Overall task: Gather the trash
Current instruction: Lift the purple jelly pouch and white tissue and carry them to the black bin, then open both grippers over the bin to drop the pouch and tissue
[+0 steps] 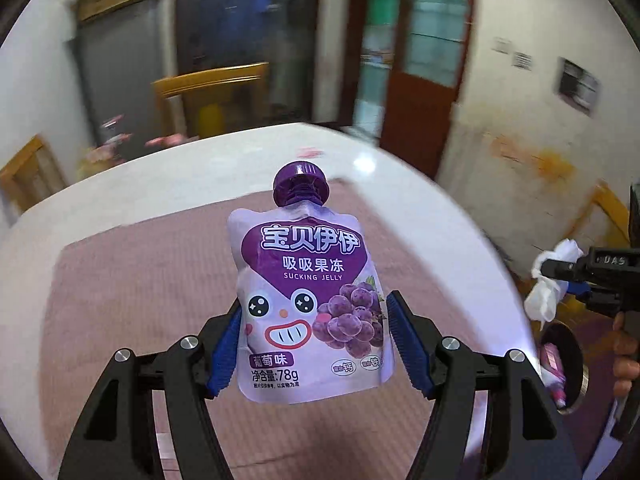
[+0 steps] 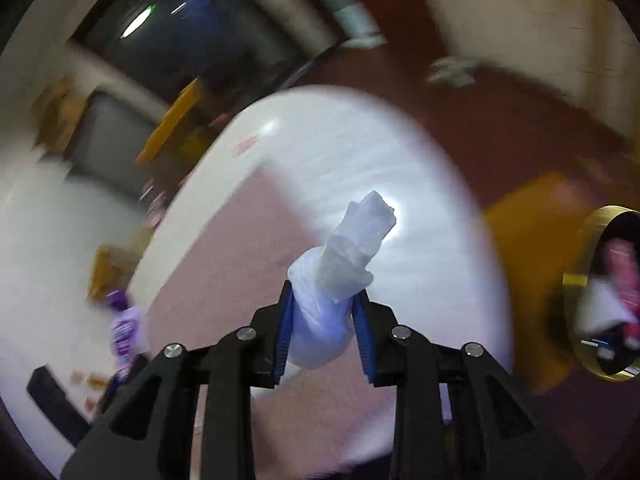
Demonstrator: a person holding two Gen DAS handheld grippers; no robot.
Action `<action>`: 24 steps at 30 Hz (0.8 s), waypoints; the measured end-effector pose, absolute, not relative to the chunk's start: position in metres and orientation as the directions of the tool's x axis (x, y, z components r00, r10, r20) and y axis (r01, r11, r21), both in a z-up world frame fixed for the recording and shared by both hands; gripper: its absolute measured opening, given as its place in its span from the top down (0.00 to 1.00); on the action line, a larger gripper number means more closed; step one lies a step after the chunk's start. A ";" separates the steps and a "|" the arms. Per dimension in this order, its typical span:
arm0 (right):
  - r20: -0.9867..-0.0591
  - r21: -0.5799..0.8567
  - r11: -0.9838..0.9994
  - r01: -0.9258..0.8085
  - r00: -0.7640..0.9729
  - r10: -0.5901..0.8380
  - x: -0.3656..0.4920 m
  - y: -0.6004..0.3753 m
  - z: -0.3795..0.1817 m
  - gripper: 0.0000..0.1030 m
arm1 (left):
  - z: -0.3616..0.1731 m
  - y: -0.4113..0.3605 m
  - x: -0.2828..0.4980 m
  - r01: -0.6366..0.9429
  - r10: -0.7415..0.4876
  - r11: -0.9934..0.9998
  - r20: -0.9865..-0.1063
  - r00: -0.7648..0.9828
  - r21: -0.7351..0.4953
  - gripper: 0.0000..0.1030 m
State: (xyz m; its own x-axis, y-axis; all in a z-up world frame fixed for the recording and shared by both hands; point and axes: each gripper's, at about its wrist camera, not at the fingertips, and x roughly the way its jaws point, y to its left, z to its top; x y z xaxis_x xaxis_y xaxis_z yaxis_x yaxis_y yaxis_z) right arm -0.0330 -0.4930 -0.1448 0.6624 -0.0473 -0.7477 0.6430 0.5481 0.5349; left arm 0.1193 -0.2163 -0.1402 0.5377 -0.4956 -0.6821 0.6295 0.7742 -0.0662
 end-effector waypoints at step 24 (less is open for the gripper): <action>-0.920 0.364 0.014 0.931 0.362 -0.150 -0.269 -0.654 -0.319 0.19 | -0.167 -0.426 -0.086 0.968 -0.660 0.251 -0.730 0.176 0.007 0.35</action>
